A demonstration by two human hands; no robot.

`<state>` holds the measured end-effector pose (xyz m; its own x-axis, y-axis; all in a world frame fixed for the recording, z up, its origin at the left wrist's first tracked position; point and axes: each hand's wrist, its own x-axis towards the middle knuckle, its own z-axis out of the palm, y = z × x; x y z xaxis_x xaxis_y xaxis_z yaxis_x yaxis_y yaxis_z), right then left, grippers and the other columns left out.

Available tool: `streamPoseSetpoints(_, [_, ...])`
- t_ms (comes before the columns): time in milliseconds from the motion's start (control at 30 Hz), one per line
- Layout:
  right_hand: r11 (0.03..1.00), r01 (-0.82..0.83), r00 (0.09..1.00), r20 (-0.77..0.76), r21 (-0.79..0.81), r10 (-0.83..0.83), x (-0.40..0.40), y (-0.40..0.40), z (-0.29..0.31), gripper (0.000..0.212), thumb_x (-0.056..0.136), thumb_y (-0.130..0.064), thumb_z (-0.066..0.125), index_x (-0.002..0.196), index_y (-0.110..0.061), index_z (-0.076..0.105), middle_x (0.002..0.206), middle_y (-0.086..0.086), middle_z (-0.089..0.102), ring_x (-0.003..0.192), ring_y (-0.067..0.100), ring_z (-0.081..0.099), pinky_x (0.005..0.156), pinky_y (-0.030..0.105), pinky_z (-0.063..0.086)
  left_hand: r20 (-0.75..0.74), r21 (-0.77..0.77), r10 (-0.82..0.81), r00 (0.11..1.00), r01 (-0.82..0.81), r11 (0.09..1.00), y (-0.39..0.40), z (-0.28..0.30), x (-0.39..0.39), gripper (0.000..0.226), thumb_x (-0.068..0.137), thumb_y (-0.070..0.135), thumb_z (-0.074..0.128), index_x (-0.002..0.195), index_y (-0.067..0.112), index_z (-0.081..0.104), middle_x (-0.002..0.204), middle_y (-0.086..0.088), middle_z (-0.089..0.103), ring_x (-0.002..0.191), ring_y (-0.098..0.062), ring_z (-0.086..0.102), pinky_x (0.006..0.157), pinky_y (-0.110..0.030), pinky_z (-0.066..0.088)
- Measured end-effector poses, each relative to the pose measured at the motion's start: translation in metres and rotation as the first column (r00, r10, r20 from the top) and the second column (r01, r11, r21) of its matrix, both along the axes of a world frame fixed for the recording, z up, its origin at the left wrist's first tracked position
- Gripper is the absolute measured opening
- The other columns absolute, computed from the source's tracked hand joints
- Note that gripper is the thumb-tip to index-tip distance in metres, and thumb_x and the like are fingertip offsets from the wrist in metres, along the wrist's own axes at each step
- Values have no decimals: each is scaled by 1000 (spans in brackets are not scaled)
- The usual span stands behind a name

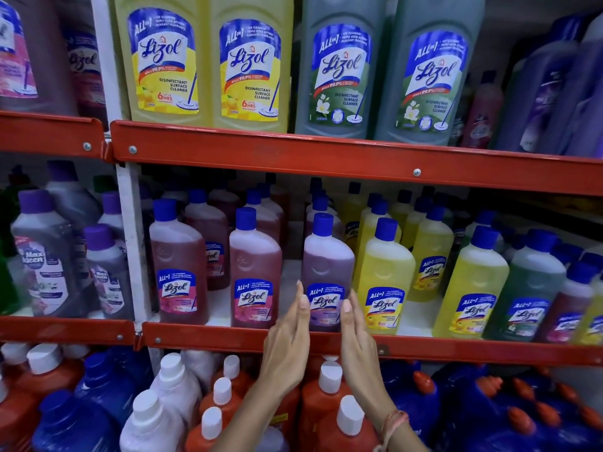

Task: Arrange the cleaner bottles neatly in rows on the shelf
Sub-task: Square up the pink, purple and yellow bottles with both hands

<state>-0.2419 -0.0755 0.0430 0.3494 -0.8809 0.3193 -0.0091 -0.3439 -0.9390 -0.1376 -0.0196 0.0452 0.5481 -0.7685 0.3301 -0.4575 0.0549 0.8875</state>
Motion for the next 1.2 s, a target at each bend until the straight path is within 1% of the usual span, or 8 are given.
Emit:
streamPoseSetpoints(100, [1000,-6,1000,-2,12,6,-3,-2,-1,78,84,-68,29,154,-34,24,158,-10,36,143,7,36,114,22,28,25,10,2,1000,-3,1000,-1,0,-3,84,67,90,-3,141,59,19,145,14,49,133,-14,46,99,-19,26])
streamPoseSetpoints(233, [1000,-27,999,-18,10,27,-6,-3,-2,76,85,-68,31,154,-37,25,155,-20,32,134,-7,31,88,-9,23,4,-9,-6,1000,6,1000,1,0,-4,83,69,89,0,142,57,23,145,15,50,132,-12,47,100,-18,26])
streamPoseSetpoints(333, [999,-46,999,-19,7,47,-9,-5,-2,74,85,-69,32,153,-40,25,153,-23,33,135,-8,31,101,7,24,-8,-16,-8,1000,8,1000,1,1,-5,89,65,92,0,142,55,24,146,14,49,132,-13,47,100,-20,28])
streamPoseSetpoints(533, [997,-74,997,-25,2,74,-13,-10,0,78,83,-71,33,153,-37,27,148,-29,29,106,-44,28,79,-14,24,-35,-31,-6,999,5,1000,0,-1,-5,86,66,92,3,141,57,26,144,13,51,130,-13,49,101,-22,32])
streamPoseSetpoints(700, [995,-86,996,-43,-41,84,-19,-14,-3,85,77,-83,32,150,-39,34,150,-28,36,135,-13,34,100,1,27,11,-25,44,999,-44,999,0,0,-8,76,78,81,6,143,50,31,147,14,48,132,-8,45,100,-14,28])
streamPoseSetpoints(867, [971,232,963,153,-58,-221,-32,-23,-9,48,92,-58,34,99,-30,72,101,-9,76,104,11,69,94,35,51,101,-309,218,971,-178,934,0,-4,-30,54,96,57,22,124,28,58,120,8,61,112,1,53,94,-8,37])
streamPoseSetpoints(1033, [912,408,896,211,-38,-392,-56,-37,-8,43,98,-47,37,127,-22,56,122,-6,60,116,14,55,81,13,38,17,-133,-197,980,198,971,-11,-2,-61,54,92,60,27,138,36,44,141,17,50,127,13,40,107,-11,33])
streamPoseSetpoints(1200, [973,229,967,109,8,-228,-69,-45,-9,62,92,-61,32,146,-32,41,147,-8,49,135,10,43,105,29,35,-152,-66,-281,948,274,959,-27,0,-80,73,86,67,23,151,35,17,156,19,26,137,14,23,96,6,19])
